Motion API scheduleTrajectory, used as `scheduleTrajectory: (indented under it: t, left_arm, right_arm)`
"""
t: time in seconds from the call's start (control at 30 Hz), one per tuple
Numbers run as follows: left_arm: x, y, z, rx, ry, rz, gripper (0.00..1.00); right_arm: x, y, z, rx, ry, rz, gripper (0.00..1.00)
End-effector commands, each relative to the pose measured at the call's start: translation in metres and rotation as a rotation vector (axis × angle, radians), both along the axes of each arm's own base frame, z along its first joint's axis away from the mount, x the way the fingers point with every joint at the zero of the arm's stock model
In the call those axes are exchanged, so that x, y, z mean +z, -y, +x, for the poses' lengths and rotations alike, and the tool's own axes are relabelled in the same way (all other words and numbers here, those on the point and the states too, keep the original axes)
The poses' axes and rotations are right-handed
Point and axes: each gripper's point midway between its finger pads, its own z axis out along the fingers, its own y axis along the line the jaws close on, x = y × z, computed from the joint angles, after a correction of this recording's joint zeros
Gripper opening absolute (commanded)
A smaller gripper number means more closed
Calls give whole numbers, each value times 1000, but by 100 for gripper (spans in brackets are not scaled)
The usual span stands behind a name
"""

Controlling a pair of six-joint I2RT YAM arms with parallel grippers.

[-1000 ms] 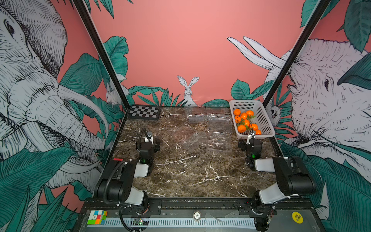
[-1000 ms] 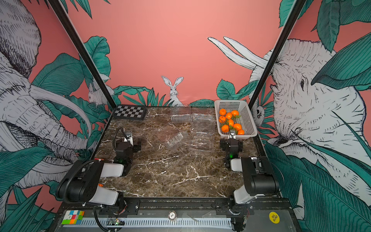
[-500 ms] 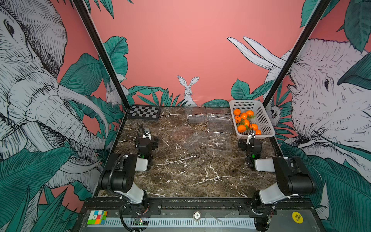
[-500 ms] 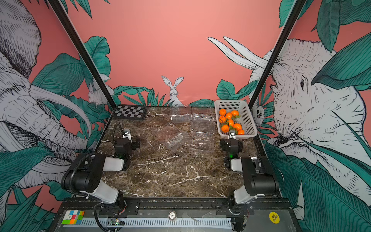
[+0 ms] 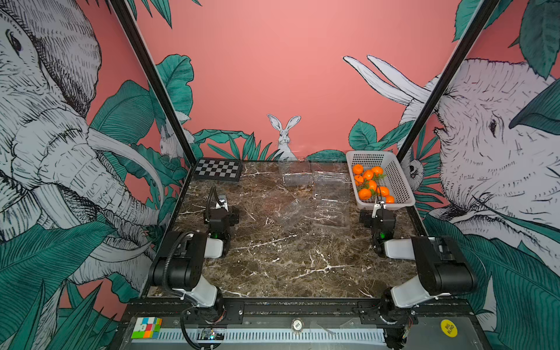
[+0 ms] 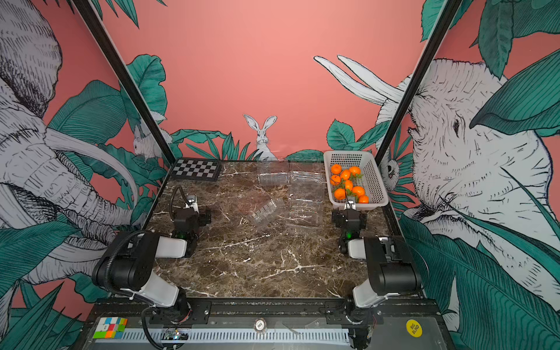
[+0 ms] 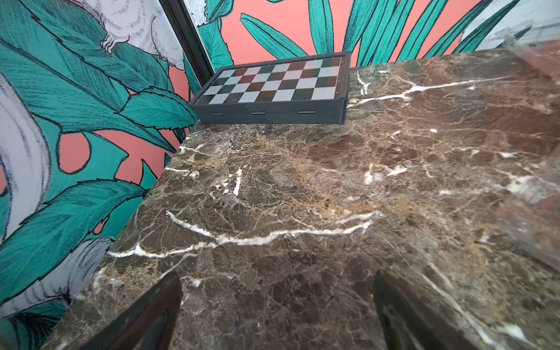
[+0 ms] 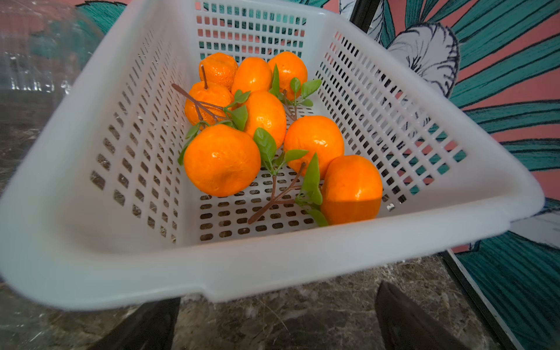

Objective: Take oranges out of containers
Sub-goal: Reset both arms

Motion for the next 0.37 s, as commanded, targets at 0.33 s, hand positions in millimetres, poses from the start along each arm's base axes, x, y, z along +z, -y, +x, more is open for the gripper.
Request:
scheduleTrajectory:
  t: [0.33]
  left_arm:
    - [10,-1,3,6,22,-5,99]
  right_arm:
    - [9,0,3,-2,38,8,98]
